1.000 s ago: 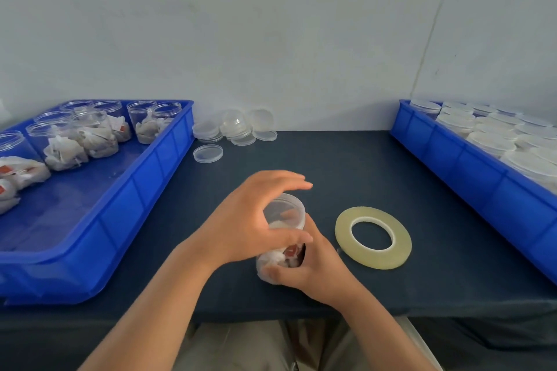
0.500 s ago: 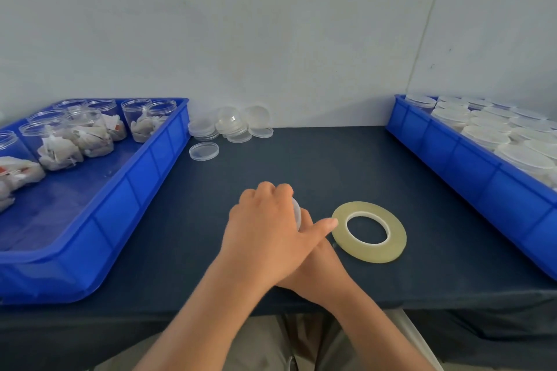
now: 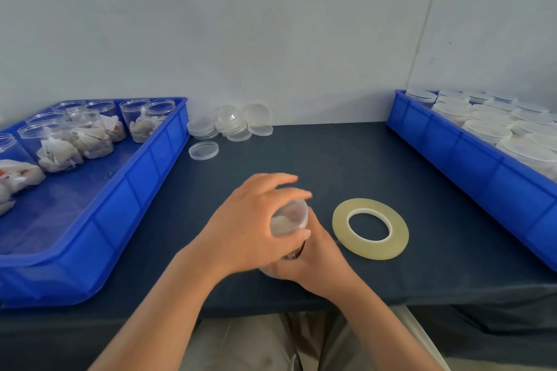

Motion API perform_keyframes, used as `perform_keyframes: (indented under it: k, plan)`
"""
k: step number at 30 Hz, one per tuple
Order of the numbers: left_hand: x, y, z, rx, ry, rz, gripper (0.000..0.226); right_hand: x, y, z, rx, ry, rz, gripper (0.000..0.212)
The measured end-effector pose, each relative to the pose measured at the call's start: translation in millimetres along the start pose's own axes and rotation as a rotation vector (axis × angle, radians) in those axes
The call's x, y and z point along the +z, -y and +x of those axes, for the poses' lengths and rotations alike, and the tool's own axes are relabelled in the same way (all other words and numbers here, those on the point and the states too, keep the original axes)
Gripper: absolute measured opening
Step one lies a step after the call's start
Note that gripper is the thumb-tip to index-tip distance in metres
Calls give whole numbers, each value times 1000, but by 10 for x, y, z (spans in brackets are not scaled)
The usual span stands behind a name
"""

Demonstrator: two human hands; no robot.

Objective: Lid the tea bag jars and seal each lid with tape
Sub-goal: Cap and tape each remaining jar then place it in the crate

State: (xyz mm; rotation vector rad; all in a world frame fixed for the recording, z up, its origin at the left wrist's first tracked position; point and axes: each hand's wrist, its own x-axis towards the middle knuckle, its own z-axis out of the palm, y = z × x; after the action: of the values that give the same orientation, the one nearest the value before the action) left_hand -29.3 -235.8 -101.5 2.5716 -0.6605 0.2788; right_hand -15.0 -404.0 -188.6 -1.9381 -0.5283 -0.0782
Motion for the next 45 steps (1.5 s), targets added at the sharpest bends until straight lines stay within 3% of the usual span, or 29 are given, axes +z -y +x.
perform_keyframes:
  k: [3,6,10,13,18,21,25,27,33,37,43,45]
  plan:
    - [181,-149,-94,-268,-44,8,75,42,15,13,-70,-69,-70,68]
    - [330,-327,-16,-375,-255,121,78,72,76,-15,-48,-49,-275,57]
    - [342,-251,89,-217,-301,89,45,9,29,-10,43,-15,-194,60]
    - [238,-56,71,-59,-186,7,42,-47,13,-2,71,23,-78,83]
    - [93,66,136,74,-40,-97,34,-49,29,0,108,48,-57,90]
    - [123,48,103,23,-66,-95,44,-20,42,-5,77,14,-54,91]
    - [321,-108,-49,-260,-279,-79,89,32,74,-27,27,-68,-127,84]
    - [394,-168,-61,-325,-342,-145,99,29,90,-29,7,-72,-173,85]
    - [369,-24,15,-263,-333,-196,76,-31,41,-1,72,-29,-81,77]
    - [292,88,84,-212,-255,-206,74,-40,31,40,126,-34,-37,80]
    - [269,137,22,-174,-179,-292,78,-38,72,-44,112,9,-100,109]
    - [258,140,19,-153,-164,-283,75,-246,-10,-113,96,103,-272,125]
